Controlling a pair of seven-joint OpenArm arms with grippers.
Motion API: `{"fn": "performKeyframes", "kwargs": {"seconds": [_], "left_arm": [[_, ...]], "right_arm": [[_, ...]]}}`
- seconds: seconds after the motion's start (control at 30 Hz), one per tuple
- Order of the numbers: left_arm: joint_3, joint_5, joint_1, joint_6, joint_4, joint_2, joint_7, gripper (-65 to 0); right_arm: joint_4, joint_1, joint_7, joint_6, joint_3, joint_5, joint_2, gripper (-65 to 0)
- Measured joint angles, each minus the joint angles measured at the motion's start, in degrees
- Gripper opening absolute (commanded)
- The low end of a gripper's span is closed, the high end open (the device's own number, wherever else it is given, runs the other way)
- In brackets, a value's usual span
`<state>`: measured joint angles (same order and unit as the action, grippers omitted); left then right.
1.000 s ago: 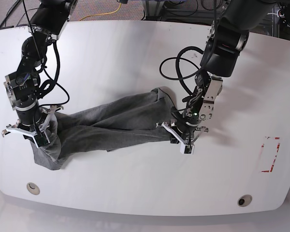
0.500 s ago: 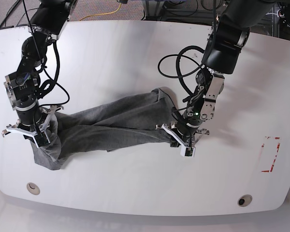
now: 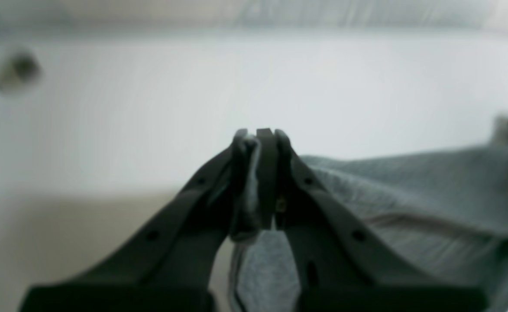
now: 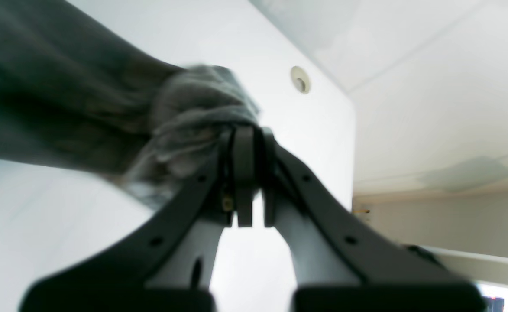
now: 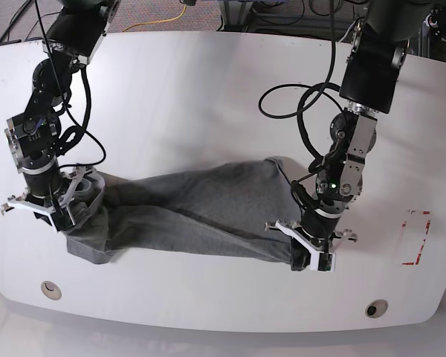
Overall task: Layout the t-shirt on the table in an organized manner, then fold the t-shirt properly
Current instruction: 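Hold both ends of the shirt and lift it with both grippers, then swing the shirt up and lay it flat, then open the left gripper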
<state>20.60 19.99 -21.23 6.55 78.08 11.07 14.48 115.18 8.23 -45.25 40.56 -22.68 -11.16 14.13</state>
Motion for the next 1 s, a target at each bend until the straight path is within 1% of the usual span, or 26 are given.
{"fn": "performKeyframes", "kwargs": {"seconds": [0.13,0.23,0.27,0.37,0.43,0.57,0.8,0.87,1.0], "left_arm": [[0.3,0.2,-2.1,-0.3,3.2,2.3,1.3,-65.0],[0.7,0.2,-4.8,-0.3,5.8,4.3,3.6,-65.0],[1.2,0.1,-5.7,0.2,7.4,5.2,4.1,-65.0],[2.9,0.0,-8.1,0.3,11.0,7.6,4.2,-65.0],[3.6,0.1,-9.5,-0.4,12.6,8.7,4.6,-65.0],[4.1,0.6,-12.2,-0.8,15.3,10.5,5.6,-65.0],[4.2,0.8,-19.9,-0.7,18.0,13.5,6.2,-65.0],[4.1,2.6,-21.9,-0.8,19.6,14.3,8.4,-65.0],[4.2,6.0,-25.3,-2.8,22.3,15.8,10.3,-65.0]], "right_arm": [[-0.1,3.3,0.1,0.0,0.0,0.0,0.2,-65.0],[-0.8,5.2,0.1,0.0,0.3,0.0,0.3,-65.0],[-1.3,5.9,0.0,0.0,0.3,0.0,0.3,-65.0],[-2.5,8.0,-0.5,0.0,1.0,-0.6,0.4,-65.0],[-3.2,9.6,-0.4,0.0,1.7,-0.5,0.6,-65.0],[-4.7,12.8,-0.2,0.0,2.6,-0.4,0.6,-65.0],[-8.2,17.5,-0.3,0.0,2.9,-0.4,1.9,-65.0],[-9.2,19.1,-0.4,0.0,2.8,-0.5,2.4,-65.0],[-11.4,22.7,-0.4,0.0,3.7,-0.6,4.1,-65.0]]}}
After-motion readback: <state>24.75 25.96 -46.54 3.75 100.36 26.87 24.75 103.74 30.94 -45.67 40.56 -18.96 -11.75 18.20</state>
